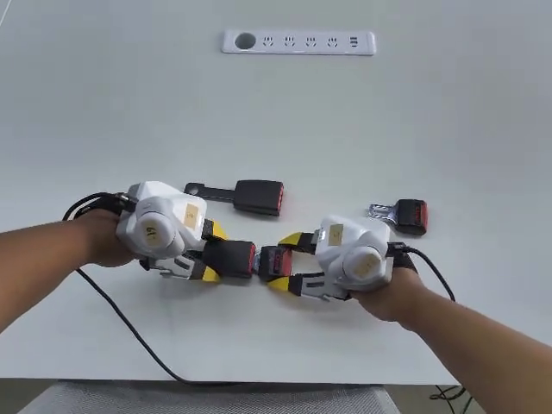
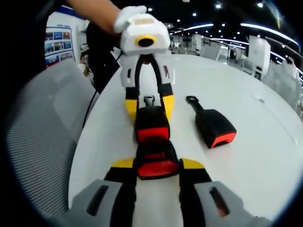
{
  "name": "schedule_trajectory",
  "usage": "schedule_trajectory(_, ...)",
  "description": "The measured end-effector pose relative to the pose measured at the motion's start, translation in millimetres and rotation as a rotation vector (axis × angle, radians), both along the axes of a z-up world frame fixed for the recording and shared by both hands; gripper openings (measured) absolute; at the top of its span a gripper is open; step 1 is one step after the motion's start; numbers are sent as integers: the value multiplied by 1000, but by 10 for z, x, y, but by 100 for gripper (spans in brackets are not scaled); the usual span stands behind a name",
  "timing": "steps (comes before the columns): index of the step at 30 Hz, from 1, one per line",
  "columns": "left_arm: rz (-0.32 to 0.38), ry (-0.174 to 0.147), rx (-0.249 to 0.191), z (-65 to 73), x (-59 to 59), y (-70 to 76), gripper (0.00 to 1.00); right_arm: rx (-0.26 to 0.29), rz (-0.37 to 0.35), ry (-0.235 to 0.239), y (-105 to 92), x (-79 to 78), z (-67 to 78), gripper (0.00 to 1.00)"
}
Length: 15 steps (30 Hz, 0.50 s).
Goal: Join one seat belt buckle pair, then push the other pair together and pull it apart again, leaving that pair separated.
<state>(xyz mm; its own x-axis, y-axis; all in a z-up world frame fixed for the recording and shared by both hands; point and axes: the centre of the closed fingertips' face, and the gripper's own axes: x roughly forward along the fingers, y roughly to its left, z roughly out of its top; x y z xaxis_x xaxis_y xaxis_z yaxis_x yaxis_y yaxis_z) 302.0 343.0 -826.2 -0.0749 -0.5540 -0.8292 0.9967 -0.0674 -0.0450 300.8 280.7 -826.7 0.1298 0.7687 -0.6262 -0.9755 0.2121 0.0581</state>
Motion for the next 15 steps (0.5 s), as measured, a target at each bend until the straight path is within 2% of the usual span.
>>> schedule_trajectory(15,0,5,-40,38,-12,-6,32,35,-33,25,2,2,6,33)
